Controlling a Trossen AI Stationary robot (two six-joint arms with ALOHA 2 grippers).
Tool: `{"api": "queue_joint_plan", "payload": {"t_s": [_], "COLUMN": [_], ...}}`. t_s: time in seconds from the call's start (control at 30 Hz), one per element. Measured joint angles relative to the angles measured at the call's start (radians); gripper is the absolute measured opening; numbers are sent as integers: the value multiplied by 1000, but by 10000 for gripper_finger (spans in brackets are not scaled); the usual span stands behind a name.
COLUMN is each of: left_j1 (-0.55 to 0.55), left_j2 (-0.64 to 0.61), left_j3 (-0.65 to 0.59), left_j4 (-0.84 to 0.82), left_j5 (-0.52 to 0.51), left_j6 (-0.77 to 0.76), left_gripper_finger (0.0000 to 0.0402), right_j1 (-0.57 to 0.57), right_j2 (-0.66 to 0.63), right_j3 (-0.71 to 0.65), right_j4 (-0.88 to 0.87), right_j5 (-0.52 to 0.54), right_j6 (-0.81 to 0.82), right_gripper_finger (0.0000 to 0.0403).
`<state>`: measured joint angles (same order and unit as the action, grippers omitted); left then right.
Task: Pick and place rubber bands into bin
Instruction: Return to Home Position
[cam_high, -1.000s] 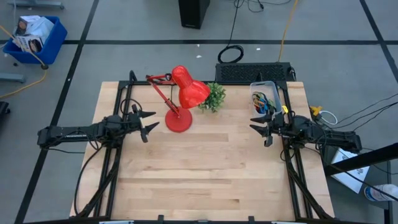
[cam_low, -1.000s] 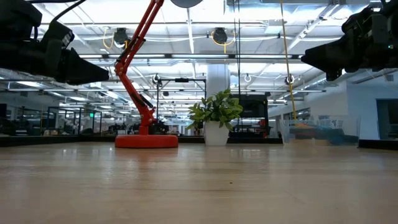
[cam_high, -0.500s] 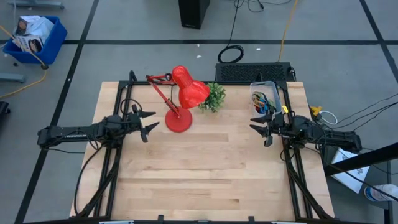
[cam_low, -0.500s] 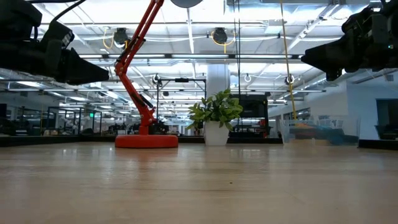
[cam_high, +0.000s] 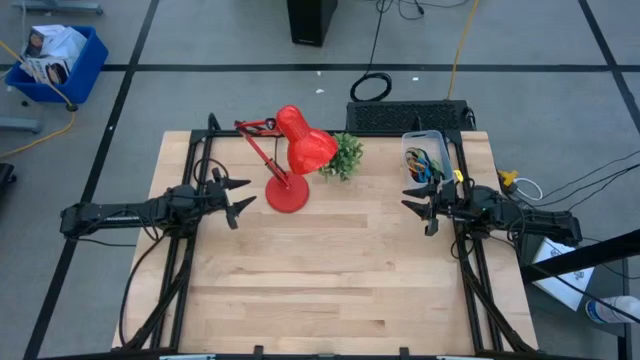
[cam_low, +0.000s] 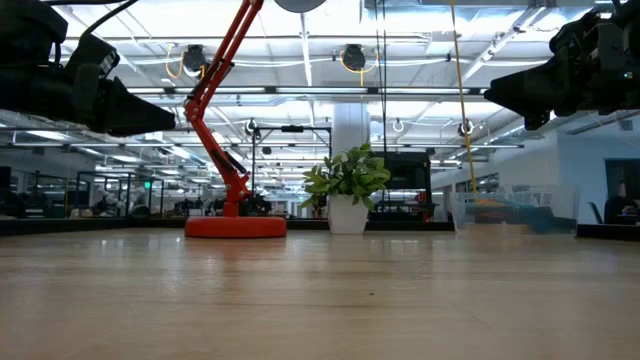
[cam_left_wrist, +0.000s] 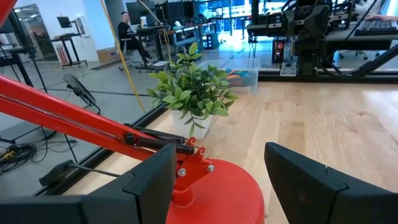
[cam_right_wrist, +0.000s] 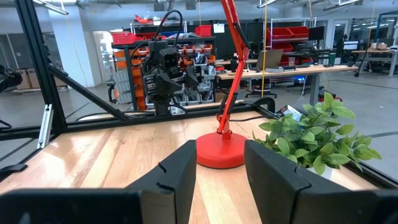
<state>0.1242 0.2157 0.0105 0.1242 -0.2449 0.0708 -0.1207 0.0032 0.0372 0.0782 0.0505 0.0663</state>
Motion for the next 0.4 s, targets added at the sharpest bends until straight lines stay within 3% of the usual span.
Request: {"api": "queue_joint_plan", "payload": {"t_s": [0.4], "left_j1": [0], "left_j2": [0], "left_j3": [0], "left_j4": [0], "left_j5": [0], "left_j6": [0], "left_gripper_finger": [253], "right_j1": [0], "right_j2": [0], "right_j3": [0], "right_j4": [0], "right_j5": [0], "right_j6": [0], "right_gripper_finger": [130]}}
